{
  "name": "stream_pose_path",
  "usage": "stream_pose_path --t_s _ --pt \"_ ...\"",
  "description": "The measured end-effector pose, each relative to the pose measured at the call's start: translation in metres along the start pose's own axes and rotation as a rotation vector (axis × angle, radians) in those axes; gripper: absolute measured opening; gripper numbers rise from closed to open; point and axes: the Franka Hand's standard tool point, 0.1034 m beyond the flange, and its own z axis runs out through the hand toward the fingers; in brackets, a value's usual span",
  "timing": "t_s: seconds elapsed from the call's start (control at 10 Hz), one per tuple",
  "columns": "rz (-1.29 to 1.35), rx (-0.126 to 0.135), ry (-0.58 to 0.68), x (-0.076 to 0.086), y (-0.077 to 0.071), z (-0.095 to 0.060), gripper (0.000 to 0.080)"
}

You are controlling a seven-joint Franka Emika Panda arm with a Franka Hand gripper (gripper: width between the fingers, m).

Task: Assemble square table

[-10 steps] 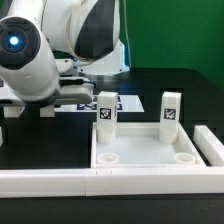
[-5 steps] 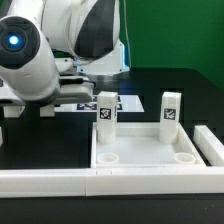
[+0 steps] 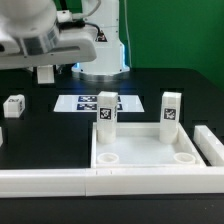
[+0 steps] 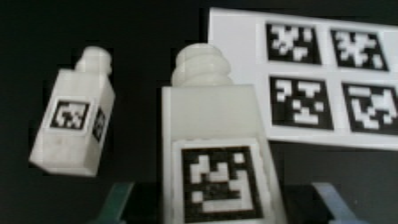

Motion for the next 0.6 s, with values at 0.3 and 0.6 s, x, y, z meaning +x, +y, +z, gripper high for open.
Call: stream_pose_path --t_s 0.3,0.6 --pt "-0.005 -0.016 0.189 0.007 -0.002 -0.017 0.0290" --pt "-0.049 -0.037 0.420 0.029 -0.021 -0.104 0.0290"
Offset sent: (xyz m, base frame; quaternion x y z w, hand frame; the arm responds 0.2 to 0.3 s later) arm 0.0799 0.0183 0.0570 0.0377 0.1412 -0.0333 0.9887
